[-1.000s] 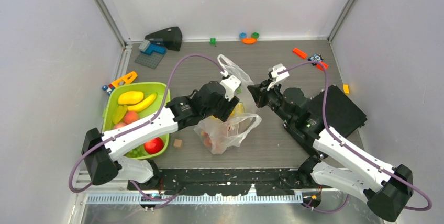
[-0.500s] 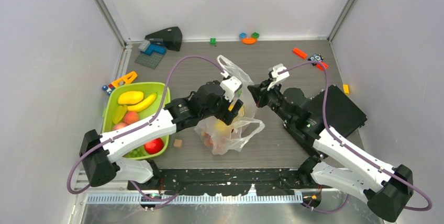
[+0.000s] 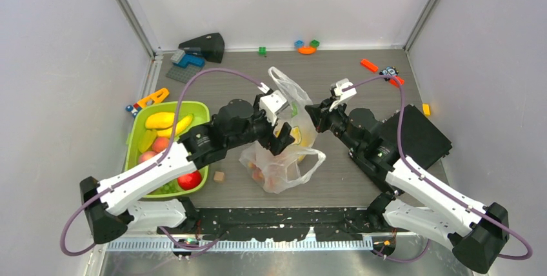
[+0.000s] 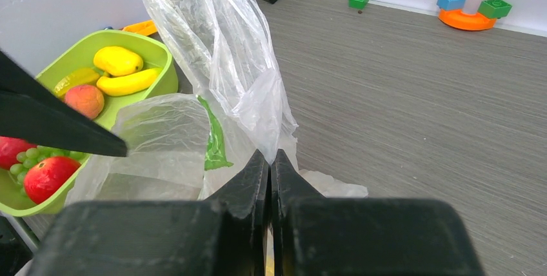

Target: Place the fake fruits into the plastic bag and tie a complex knot

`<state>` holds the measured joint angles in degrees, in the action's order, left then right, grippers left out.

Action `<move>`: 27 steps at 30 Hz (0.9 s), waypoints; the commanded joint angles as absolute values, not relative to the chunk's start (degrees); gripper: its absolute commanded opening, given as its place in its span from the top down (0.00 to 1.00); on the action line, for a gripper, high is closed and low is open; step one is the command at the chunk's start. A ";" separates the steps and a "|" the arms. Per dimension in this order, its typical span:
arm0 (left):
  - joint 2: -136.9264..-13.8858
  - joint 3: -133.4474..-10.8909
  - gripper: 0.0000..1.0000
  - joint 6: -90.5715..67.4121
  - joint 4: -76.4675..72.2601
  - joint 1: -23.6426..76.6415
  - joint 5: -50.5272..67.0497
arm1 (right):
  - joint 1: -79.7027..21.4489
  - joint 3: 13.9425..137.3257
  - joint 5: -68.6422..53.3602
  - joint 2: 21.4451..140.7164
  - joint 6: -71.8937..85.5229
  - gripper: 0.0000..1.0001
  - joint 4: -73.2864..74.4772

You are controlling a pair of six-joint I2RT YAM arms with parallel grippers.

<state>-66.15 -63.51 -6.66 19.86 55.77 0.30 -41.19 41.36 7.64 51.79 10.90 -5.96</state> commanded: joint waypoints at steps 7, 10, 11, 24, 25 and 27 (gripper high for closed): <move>-59.99 -70.44 0.17 -6.32 20.72 55.68 18.53 | -41.48 43.98 8.41 53.34 10.77 0.95 -8.41; -59.91 -69.90 0.15 -6.43 20.77 56.00 19.44 | -41.48 44.28 8.28 53.51 11.01 0.95 -8.00; -59.93 -69.43 0.14 -6.42 20.56 56.25 18.87 | -41.48 44.33 8.31 53.52 11.19 0.95 -7.95; -66.99 -70.13 0.02 -5.38 15.46 64.44 7.64 | -41.48 45.25 8.55 54.35 11.82 0.95 -6.36; -67.84 -70.72 0.01 -5.25 15.47 65.09 6.72 | -41.48 45.30 8.54 54.42 11.84 0.95 -6.34; -69.43 -71.60 0.01 -4.34 15.46 66.68 3.78 | -41.44 45.28 8.49 54.48 11.91 0.95 -6.25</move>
